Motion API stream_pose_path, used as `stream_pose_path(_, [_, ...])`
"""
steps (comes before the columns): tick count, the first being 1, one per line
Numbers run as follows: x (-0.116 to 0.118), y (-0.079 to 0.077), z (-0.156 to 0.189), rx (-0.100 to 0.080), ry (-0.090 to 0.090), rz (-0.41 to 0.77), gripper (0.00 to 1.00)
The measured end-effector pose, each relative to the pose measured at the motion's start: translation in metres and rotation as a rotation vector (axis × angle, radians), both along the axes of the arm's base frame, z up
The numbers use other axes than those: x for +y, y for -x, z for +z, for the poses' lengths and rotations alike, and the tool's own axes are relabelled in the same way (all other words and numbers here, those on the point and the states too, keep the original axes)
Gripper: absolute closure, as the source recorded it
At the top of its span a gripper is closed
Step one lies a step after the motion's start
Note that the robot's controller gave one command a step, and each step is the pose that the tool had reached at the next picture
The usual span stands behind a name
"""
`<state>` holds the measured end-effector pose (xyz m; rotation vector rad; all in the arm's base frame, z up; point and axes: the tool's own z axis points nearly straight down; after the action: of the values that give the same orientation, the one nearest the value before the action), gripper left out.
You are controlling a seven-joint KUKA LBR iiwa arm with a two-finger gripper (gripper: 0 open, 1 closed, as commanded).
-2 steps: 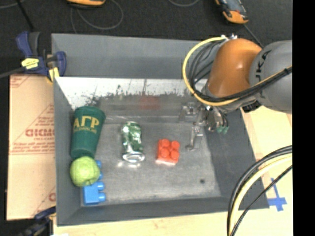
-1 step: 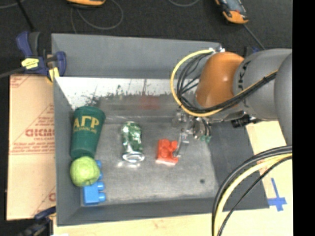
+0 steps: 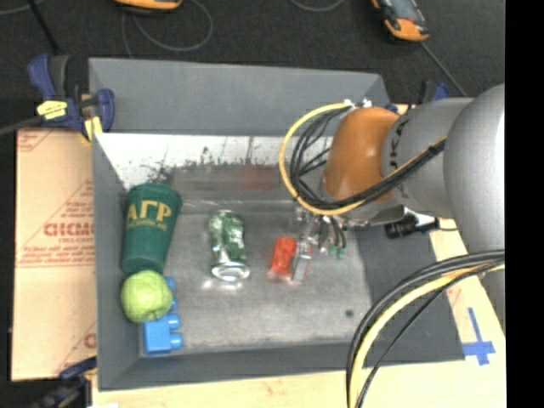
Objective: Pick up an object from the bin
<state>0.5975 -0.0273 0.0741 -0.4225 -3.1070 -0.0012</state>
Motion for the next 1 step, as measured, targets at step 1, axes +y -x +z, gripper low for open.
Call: stream_pose_path(1, [0.0150, 0.0109, 0.0372, -0.009, 0.003, 0.159, 0.00])
